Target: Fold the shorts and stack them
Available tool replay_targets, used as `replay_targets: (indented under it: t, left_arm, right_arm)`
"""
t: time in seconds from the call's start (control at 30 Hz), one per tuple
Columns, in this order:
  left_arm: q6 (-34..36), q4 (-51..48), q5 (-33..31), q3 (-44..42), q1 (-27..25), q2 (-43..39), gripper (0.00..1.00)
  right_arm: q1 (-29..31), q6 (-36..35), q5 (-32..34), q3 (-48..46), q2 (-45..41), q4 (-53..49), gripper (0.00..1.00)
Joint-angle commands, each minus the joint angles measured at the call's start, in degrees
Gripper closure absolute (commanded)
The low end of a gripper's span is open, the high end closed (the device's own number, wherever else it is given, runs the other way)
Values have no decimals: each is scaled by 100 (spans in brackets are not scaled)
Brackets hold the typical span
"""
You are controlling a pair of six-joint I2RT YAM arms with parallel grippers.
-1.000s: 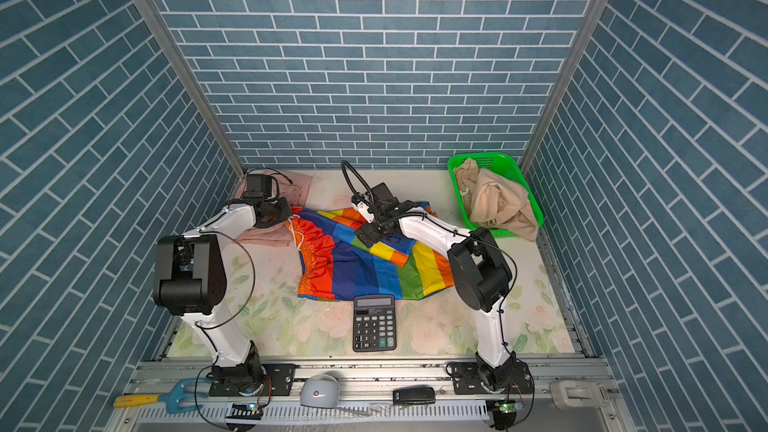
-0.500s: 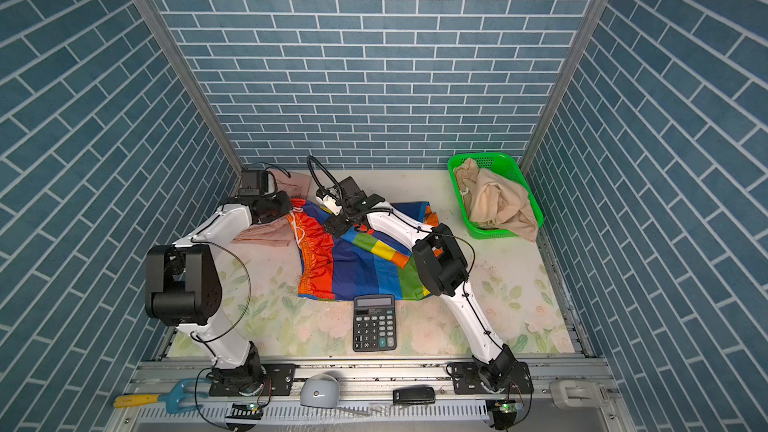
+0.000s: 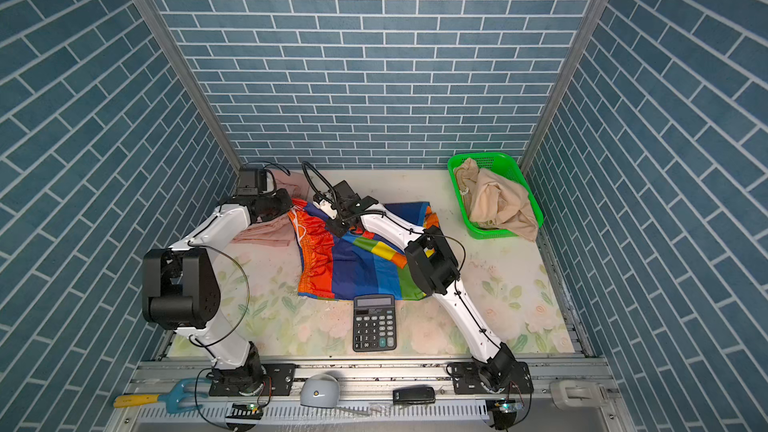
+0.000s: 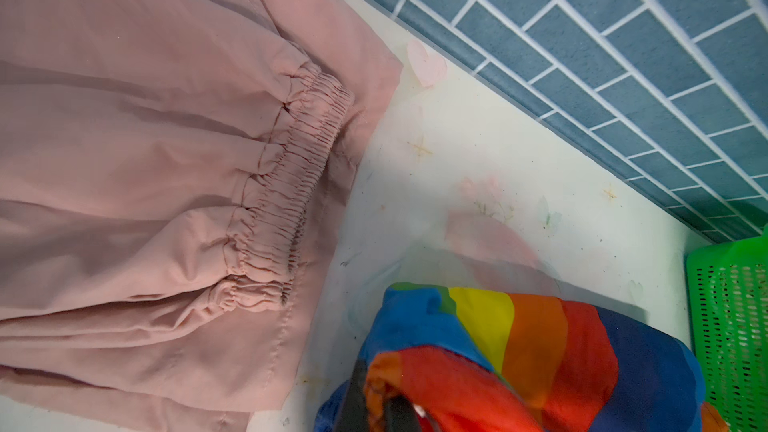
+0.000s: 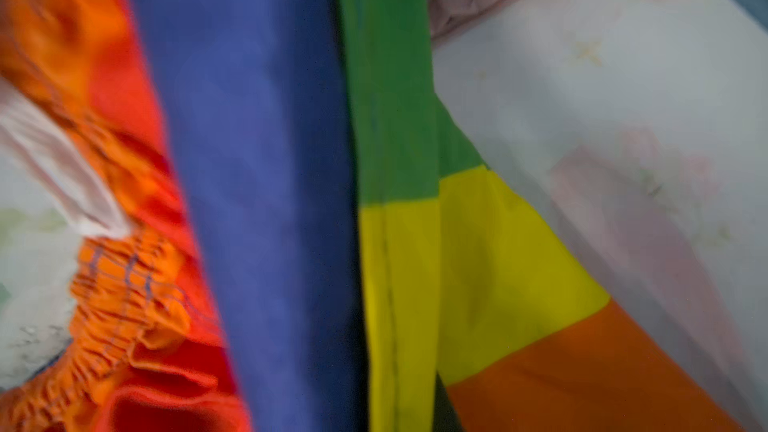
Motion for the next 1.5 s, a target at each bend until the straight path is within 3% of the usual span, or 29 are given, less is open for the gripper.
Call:
replay_targets:
  t: [0.0,0.33,0.7,0.93,1.23,1.37,1.4,1.47]
  left_arm:
    - [3,38,-47,174,48,-33,100]
    - [-20,13,-65,259,169,19,100]
    - [-30,-103,14,378,304,-3,100]
    - [-83,-68,84,378,331,22,100]
    - [-81,-53,118,399,331,68,100]
    - [-137,19,170,345,329,65,100]
    - [-140,26,180,335,331,68,100]
    - [-147,13,181,338,330,72,100]
  right_arm:
    - [-10,-263,361,-752,-582,-125,85]
    - [-257,-237,924,-2919,-1968,328,86]
    - [-579,-139,998,-4031,-2555,613,87]
    - [-586,-28,959,-4306,-2613,732,79]
    - [-563,126,764,-4414,-2598,866,81]
    - [-470,193,798,-4172,-2412,851,72]
    - [-459,203,793,-4102,-2361,846,73]
    - [-446,205,813,-3978,-2274,798,89]
